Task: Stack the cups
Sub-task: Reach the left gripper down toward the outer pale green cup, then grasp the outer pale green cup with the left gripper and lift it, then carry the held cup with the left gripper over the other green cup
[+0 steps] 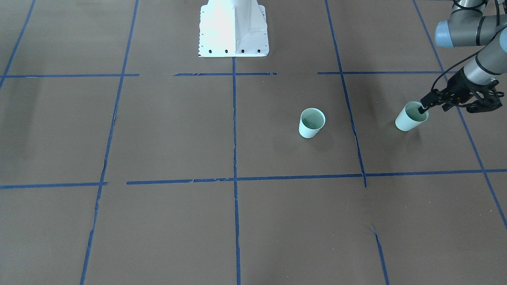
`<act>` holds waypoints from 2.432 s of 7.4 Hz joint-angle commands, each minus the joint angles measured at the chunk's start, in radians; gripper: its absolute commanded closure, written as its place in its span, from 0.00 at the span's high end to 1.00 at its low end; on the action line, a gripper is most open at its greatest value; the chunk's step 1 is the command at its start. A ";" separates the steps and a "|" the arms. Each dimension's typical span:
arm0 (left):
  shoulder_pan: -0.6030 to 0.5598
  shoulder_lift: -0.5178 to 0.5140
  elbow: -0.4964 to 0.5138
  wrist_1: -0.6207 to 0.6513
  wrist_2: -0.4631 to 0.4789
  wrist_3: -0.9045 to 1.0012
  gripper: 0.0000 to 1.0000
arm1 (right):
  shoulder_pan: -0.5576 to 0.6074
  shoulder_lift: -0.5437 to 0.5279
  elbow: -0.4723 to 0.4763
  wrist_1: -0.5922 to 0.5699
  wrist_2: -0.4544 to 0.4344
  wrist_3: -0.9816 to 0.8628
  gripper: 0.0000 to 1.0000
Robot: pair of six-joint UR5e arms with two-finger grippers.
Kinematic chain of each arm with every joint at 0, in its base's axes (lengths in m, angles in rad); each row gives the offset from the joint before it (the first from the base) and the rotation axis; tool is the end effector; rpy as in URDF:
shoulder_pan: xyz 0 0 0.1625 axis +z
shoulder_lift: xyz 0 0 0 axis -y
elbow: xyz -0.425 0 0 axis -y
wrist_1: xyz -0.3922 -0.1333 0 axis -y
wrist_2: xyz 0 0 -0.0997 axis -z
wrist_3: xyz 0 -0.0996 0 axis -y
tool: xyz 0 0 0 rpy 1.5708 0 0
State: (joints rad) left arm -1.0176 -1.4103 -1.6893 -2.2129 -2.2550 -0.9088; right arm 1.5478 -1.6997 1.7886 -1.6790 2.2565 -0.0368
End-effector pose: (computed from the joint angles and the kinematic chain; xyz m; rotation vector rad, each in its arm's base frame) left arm 0.1765 -0.4197 0.6059 -0.0137 0.8775 -0.1273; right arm 0.0602 -0.4357 0.6282 -0.0138 -0.6859 -0.0508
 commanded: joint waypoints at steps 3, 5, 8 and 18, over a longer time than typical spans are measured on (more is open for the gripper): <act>0.045 -0.012 0.010 -0.010 0.002 -0.009 0.41 | 0.000 0.000 0.000 -0.001 0.000 0.000 1.00; 0.045 -0.012 0.003 -0.010 0.002 -0.010 0.00 | 0.000 0.000 0.000 0.001 0.000 0.000 1.00; 0.034 -0.026 -0.082 0.037 -0.008 -0.125 0.00 | 0.000 0.000 0.000 0.001 0.000 0.000 1.00; 0.204 -0.531 -0.276 0.710 -0.020 -0.510 0.00 | 0.000 0.000 0.002 -0.001 0.000 0.000 1.00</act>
State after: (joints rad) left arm -0.8531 -1.8854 -2.0104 -1.5022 -2.2777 -1.3754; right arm 1.5478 -1.6997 1.7889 -1.6792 2.2565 -0.0368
